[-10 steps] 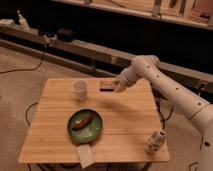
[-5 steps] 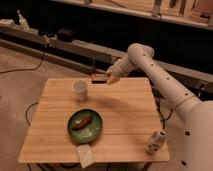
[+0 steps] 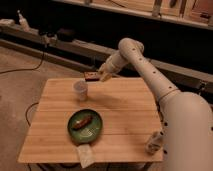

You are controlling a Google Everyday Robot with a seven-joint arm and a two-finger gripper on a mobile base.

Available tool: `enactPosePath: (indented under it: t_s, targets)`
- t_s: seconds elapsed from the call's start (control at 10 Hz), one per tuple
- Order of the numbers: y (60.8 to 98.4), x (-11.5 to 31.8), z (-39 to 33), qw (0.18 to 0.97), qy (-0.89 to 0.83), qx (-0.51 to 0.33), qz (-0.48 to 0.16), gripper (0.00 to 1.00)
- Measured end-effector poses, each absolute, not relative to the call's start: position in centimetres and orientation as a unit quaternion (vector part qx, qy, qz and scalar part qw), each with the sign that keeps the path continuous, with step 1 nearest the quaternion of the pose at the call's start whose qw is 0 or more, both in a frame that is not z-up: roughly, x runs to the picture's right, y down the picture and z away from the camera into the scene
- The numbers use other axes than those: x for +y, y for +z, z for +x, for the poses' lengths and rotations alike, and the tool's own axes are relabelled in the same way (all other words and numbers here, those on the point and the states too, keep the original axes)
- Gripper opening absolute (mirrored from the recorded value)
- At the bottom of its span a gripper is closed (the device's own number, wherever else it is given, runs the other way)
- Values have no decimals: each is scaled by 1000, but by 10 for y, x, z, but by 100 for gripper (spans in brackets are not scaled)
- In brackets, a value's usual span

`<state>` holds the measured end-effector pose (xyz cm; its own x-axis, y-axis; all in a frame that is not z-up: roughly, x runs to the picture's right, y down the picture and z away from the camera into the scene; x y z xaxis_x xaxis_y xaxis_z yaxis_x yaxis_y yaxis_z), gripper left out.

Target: Place the eraser in the ceramic cup

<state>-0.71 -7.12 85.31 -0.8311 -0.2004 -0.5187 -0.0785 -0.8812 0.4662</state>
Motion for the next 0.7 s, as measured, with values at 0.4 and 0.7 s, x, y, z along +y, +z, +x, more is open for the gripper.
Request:
enactPosePath:
  t_s: [0.4, 0.7]
  targets:
    - [874, -68, -39, -34, -947, -223, 231, 2]
    - [869, -65, -63, -63, -952, -211, 214, 2]
